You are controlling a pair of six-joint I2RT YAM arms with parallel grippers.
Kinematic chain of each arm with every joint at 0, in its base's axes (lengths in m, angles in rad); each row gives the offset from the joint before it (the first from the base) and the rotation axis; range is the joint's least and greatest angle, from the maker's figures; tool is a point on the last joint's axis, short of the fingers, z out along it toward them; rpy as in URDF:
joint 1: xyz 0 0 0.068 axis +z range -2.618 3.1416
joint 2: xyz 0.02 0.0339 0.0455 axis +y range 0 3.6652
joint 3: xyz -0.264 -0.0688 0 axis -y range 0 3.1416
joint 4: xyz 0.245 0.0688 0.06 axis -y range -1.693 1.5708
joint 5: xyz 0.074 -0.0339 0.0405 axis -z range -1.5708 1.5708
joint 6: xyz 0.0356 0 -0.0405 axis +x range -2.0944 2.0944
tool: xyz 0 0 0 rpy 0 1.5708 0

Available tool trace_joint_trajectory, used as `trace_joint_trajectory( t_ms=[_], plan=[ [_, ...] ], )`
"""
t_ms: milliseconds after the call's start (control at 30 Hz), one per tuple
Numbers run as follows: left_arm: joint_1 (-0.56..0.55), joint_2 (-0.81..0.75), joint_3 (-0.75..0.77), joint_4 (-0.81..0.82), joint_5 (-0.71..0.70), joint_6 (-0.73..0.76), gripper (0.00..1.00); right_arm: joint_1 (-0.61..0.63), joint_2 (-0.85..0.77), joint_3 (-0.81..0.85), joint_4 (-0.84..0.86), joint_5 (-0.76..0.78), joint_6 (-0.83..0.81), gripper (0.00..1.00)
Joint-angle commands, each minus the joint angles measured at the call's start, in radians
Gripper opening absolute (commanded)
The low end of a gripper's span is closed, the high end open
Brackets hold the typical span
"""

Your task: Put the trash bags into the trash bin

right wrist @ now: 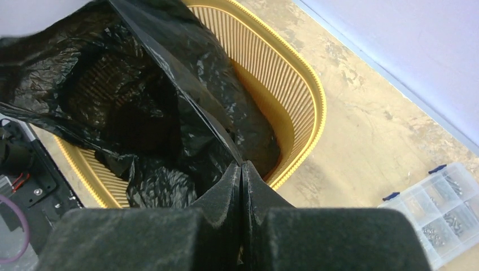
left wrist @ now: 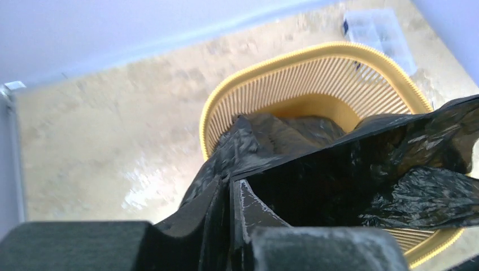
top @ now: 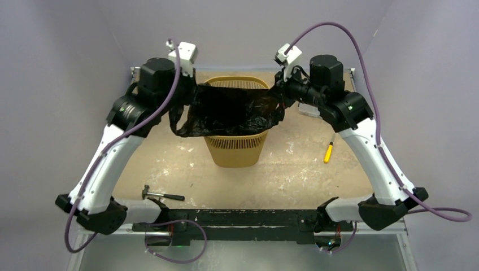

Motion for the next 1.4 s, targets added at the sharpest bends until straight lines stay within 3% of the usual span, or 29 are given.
trace_joint_trajectory(
  t_ms=[0,100,233,500,633,733,833,867,1167,1367],
  plan=[
    [0.005,-0.123,-0.056,0.191,-0.046,0.171,0.12,-0.004,-0.031,-0.038,0.033,0.000,0.045,0.04],
    [0.005,-0.141,-0.092,0.233,0.023,0.221,0.26,-0.004,-0.035,-0.050,0.064,0.022,0.055,0.04],
    [0.005,-0.109,-0.076,0.180,0.041,0.233,0.30,-0.004,-0.047,-0.067,0.083,0.008,0.059,0.06],
    [0.005,-0.061,-0.048,0.119,0.025,0.263,0.32,-0.006,-0.054,-0.088,0.070,-0.003,0.048,0.42],
    [0.005,-0.055,-0.051,0.137,0.017,0.280,0.35,-0.004,-0.056,-0.108,0.045,0.044,0.048,0.55],
    [0.005,-0.046,-0.049,0.147,0.008,0.298,0.35,-0.004,-0.063,-0.125,0.045,0.158,0.038,0.59],
    [0.006,-0.030,-0.037,0.138,-0.001,0.308,0.35,-0.004,-0.062,-0.122,0.039,0.221,0.026,0.59],
    [0.005,-0.027,-0.033,0.134,-0.004,0.307,0.30,-0.004,-0.062,-0.119,0.043,0.222,0.026,0.58],
    [0.006,-0.021,-0.034,0.138,0.008,0.303,0.21,-0.004,-0.110,-0.151,0.169,0.095,0.041,0.49],
    [0.005,-0.018,-0.040,0.140,0.003,0.308,0.14,-0.004,-0.084,-0.159,0.161,0.070,0.039,0.20]
  ],
)
